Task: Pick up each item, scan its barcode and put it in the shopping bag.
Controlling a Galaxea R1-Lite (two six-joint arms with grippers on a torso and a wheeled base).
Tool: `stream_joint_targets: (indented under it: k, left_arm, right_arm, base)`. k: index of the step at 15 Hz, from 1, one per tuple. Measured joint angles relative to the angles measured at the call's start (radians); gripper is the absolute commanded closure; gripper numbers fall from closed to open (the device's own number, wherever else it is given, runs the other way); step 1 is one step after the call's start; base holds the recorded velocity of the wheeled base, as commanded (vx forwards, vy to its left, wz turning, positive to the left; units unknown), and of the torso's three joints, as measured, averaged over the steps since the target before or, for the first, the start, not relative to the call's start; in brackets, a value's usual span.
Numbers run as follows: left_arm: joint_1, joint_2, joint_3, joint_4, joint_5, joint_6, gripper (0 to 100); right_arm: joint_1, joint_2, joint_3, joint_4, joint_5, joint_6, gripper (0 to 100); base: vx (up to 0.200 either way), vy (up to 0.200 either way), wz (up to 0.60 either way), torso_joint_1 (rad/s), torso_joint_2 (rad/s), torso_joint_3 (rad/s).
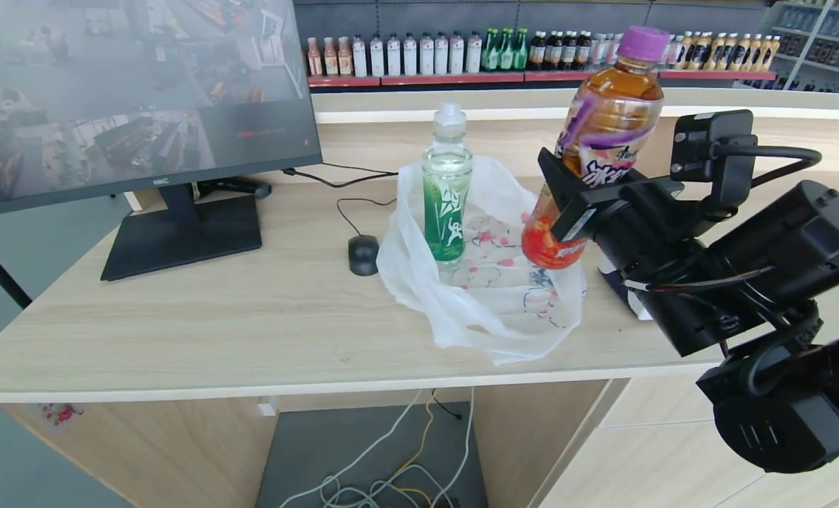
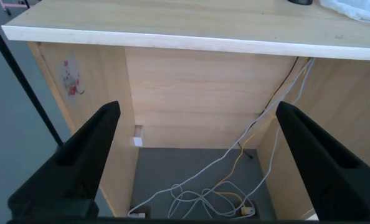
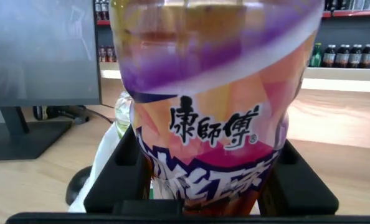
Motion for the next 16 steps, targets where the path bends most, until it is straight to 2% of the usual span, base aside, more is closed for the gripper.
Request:
stream_joint_targets:
  k: [8,11,14,16]
  left_arm:
    - [0.000,0.000,0.000,-0.001,0.000,0.000,0]
    - [0.000,0.000,0.000,0.000,0.000,0.000,0]
    - [0.000,0.000,0.000,0.000,0.000,0.000,0]
    - [0.000,0.000,0.000,0.000,0.000,0.000,0]
  right_arm:
    - [0.031,0.022,0.000,0.013,0.046,-0.011,100]
    - [0.031,0.049,-0.099,0.053,0.045,-0.025,100]
    - [0.011,0.077,-0.213,0.238,0.046,-0.025,100]
    - [-0.015,0.108,-0.281,0.262,0.049,-0.024,100]
  base:
    - [0.000,0.000,0.00,0.000,0.00,0.000]
    - [0.000,0.000,0.00,0.000,0.00,0.000]
    - [0.000,0.000,0.00,0.000,0.00,0.000]
    - [0.000,0.000,0.00,0.000,0.00,0.000]
